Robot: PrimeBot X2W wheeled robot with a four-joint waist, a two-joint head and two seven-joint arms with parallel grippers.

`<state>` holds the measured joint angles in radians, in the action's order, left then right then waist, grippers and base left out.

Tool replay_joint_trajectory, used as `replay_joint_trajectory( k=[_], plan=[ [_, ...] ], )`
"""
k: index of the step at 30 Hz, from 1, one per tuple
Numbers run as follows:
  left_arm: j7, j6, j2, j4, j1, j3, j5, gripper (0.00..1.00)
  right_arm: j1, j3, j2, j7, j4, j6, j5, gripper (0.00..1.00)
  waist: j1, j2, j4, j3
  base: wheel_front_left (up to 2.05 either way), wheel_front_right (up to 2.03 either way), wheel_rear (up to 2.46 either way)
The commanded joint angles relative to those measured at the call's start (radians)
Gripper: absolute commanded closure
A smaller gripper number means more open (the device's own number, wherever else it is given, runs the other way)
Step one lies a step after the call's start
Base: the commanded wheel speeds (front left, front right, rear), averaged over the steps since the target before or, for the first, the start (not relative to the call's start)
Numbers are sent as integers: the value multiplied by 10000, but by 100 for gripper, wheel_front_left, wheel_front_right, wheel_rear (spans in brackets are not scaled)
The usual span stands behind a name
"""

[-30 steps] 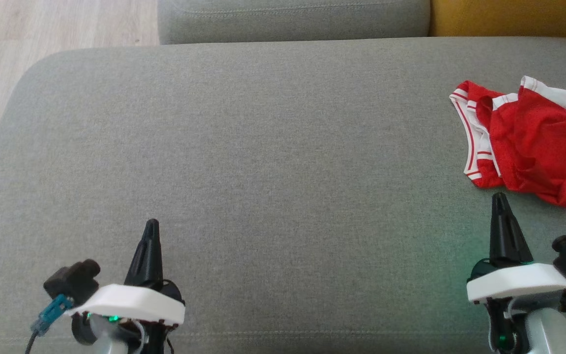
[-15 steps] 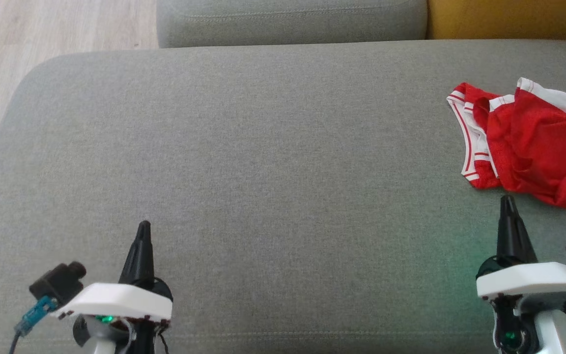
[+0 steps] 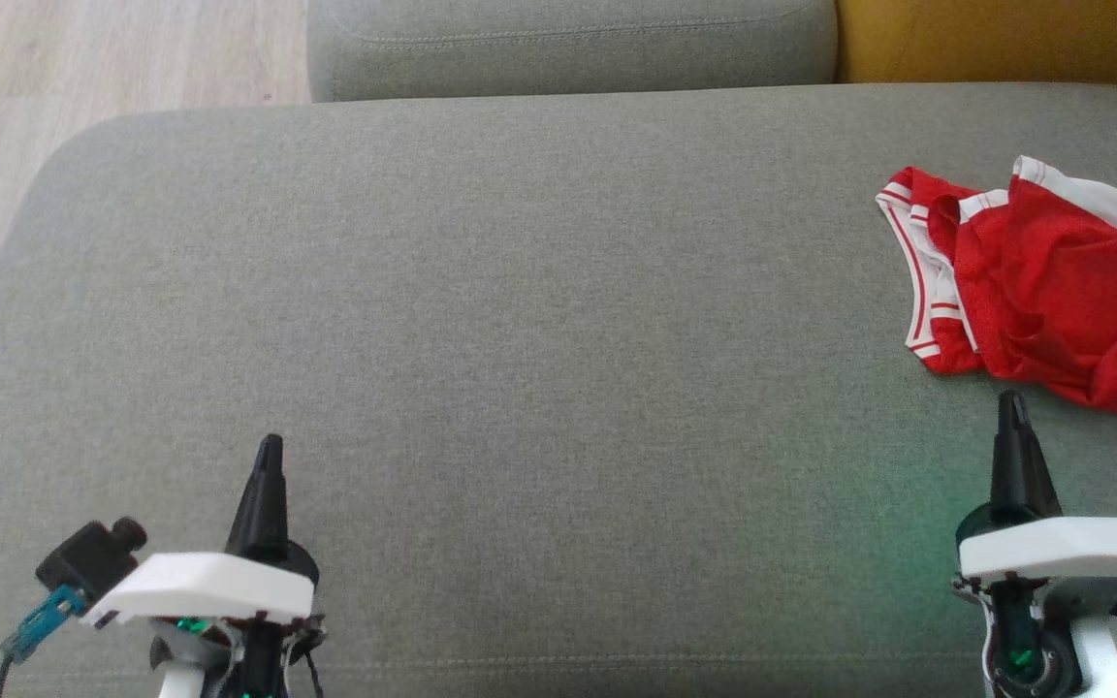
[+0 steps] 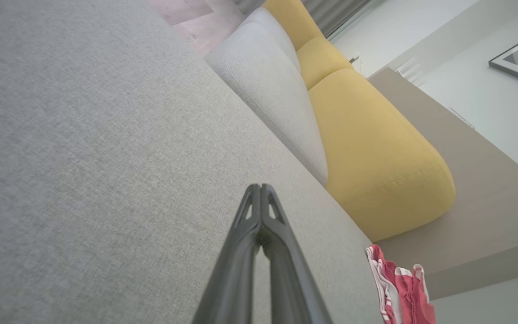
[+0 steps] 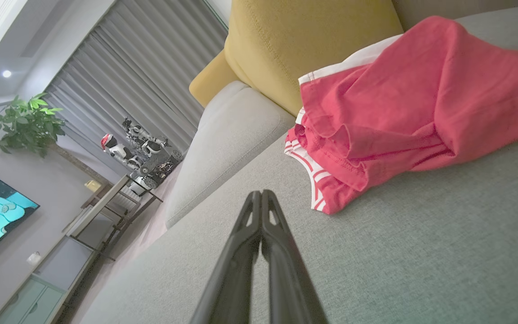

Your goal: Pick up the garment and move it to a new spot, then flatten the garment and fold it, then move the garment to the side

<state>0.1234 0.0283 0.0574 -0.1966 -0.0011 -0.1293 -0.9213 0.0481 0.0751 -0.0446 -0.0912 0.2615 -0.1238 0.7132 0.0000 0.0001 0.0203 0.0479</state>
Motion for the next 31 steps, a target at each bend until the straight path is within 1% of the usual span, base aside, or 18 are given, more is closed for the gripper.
replay_joint_trajectory(
  k=[1, 31],
  plan=[
    [-57, 125, 160, 278, -518, 289, -296, 100, 436, -25, -39, 76, -287, -33, 362, 100, 0, -1, -4, -10, 0, 0, 0],
    [-880, 509, 207, -37, -736, 1001, -3276, 100, 505, 152, -47, 917, -236, -48, 4033, 100, 0, -1, -89, -197, 0, 0, 0]
  ],
)
